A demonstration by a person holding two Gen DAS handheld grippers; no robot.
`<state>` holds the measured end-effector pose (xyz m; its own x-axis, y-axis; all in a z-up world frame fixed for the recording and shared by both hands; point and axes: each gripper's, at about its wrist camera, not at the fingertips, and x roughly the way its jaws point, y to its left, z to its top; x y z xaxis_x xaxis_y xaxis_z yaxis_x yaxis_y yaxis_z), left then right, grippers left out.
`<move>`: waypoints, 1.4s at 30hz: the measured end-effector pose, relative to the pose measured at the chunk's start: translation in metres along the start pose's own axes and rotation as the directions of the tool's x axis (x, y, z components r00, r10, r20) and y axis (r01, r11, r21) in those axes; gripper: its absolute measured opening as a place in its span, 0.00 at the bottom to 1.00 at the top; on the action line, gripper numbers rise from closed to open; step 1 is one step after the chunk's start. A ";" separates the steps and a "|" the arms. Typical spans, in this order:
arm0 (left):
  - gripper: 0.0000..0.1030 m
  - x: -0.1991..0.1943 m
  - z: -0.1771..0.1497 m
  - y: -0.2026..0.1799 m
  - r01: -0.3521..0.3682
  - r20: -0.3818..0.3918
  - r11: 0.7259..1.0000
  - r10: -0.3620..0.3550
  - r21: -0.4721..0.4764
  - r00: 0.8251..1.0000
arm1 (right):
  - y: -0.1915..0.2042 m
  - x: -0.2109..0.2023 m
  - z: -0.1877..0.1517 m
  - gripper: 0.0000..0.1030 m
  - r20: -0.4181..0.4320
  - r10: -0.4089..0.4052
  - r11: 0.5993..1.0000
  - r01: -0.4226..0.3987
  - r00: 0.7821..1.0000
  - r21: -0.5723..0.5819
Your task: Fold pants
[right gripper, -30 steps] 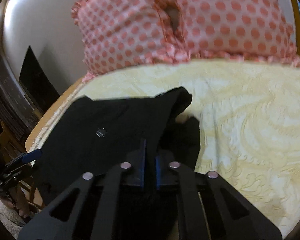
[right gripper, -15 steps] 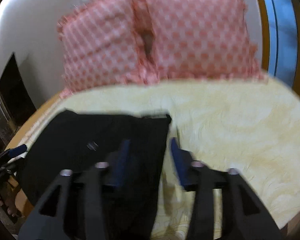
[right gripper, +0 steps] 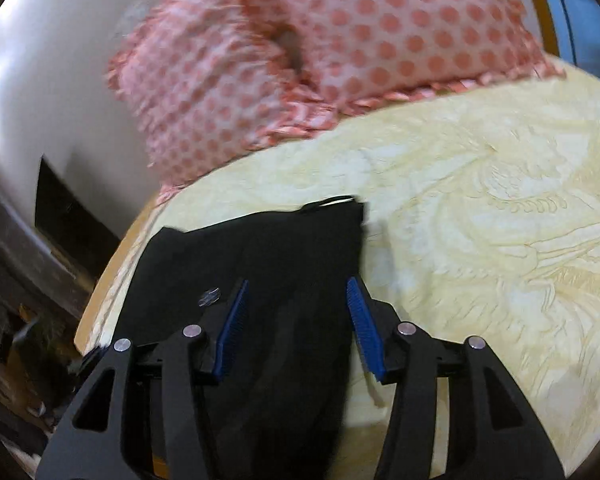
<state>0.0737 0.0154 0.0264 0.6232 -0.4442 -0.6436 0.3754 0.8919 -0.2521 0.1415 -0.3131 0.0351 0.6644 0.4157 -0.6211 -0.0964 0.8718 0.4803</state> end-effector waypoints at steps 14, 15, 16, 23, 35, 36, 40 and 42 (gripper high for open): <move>0.98 -0.001 -0.002 -0.003 -0.001 0.011 1.000 0.001 0.030 1.000 | -0.006 0.026 -0.008 0.51 -0.077 0.097 0.995 -0.096 0.992 0.018; 0.98 -0.001 -0.002 -0.002 0.001 0.012 0.999 -0.001 0.032 1.000 | -0.009 0.026 -0.007 0.51 -0.073 0.114 0.993 -0.112 0.991 0.033; 0.98 -0.001 -0.002 -0.002 0.001 0.012 0.999 -0.001 0.033 1.000 | -0.009 0.027 -0.008 0.51 -0.067 0.123 0.992 -0.121 0.990 0.031; 0.98 -0.002 -0.005 0.000 0.009 0.016 0.999 -0.010 0.042 1.000 | 0.012 0.027 -0.016 0.31 -0.047 0.114 0.989 -0.117 0.992 -0.087; 0.97 -0.035 0.041 0.053 0.068 0.066 0.980 -0.057 -0.185 0.996 | 0.012 0.025 -0.018 0.20 -0.016 0.123 0.986 -0.124 0.992 -0.108; 0.96 -0.033 0.048 0.061 0.062 0.055 0.976 -0.052 -0.208 0.997 | 0.011 0.025 -0.017 0.20 -0.019 0.125 0.987 -0.127 0.992 -0.103; 0.91 -0.008 0.069 0.093 0.042 -0.042 0.958 -0.056 -0.284 0.998 | 0.006 0.026 -0.014 0.30 -0.040 0.111 0.991 -0.113 0.993 -0.069; 0.90 0.007 0.074 0.101 0.036 -0.095 0.951 -0.068 -0.306 0.993 | 0.002 0.027 -0.012 0.44 -0.045 0.065 0.996 -0.067 0.997 -0.057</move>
<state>0.1672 0.0963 0.0497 0.5281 -0.4942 -0.6906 0.1694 0.8582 -0.4846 0.1500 -0.2965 0.0117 0.6225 0.4825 -0.6162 -0.1831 0.8553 0.4848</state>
